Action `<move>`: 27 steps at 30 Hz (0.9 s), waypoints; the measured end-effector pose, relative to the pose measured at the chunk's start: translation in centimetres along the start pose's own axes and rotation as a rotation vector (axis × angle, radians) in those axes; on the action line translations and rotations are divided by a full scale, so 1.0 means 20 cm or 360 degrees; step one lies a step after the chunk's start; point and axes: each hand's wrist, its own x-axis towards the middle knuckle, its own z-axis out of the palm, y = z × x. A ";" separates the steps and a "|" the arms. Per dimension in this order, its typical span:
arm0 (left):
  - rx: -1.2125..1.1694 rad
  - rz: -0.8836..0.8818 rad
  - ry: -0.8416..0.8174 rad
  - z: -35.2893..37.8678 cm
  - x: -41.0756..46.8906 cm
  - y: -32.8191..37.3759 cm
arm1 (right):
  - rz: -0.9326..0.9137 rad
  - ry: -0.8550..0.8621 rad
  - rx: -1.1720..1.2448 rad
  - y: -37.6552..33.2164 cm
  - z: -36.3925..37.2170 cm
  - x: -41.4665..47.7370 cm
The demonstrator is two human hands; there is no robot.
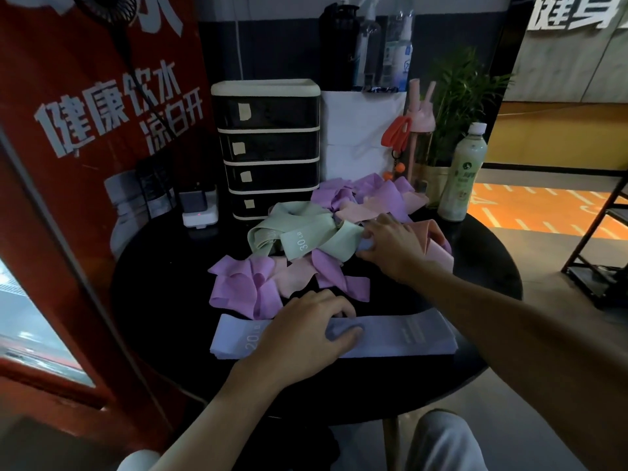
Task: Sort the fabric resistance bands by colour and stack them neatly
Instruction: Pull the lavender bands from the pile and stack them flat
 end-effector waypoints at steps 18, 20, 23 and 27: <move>-0.0084 0.0011 0.0040 0.01 0.01 -0.02 | -0.0223 0.0339 0.0480 -0.03 -0.23 0.04; -0.0103 -0.0011 0.0007 0.01 0.02 -0.01 | -0.0228 0.0417 0.0569 -0.05 -0.30 0.05; -0.0106 -0.0039 -0.0027 0.00 0.02 -0.01 | -0.0241 0.0485 0.0608 -0.07 -0.37 0.07; -0.0213 -0.0069 0.0013 -0.01 0.01 0.00 | -0.0210 0.0504 0.0687 -0.11 -0.46 0.06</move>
